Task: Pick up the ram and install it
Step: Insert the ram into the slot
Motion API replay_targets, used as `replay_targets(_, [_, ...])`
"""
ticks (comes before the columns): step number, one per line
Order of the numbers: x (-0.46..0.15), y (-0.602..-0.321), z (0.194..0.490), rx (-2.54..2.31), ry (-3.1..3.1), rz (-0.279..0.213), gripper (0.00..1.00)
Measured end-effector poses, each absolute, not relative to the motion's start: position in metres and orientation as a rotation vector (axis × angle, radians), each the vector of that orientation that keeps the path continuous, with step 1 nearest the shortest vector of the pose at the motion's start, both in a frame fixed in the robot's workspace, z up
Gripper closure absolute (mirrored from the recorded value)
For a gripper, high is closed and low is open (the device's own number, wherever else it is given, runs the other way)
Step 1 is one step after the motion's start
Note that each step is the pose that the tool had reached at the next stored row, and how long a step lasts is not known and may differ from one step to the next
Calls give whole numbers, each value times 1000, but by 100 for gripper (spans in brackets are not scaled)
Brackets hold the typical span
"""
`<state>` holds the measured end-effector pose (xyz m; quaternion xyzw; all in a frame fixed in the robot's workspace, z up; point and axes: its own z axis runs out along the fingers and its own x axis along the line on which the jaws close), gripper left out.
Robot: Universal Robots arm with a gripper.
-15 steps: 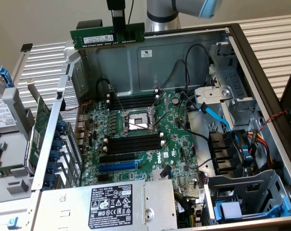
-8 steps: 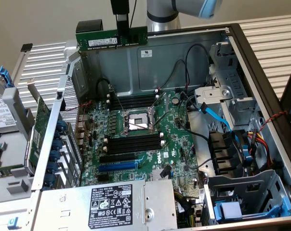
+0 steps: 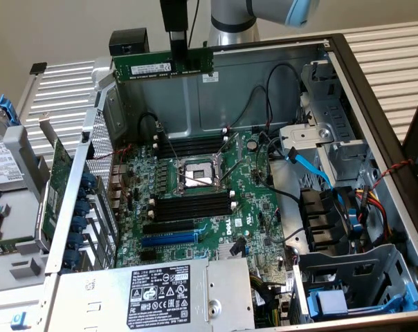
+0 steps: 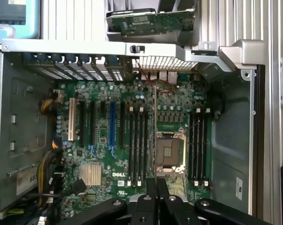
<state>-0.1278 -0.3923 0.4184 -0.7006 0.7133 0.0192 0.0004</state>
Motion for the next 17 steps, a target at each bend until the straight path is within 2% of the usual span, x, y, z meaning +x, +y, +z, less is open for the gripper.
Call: replay_targets(17, [-122,-392,388,-2198,2242,61,88])
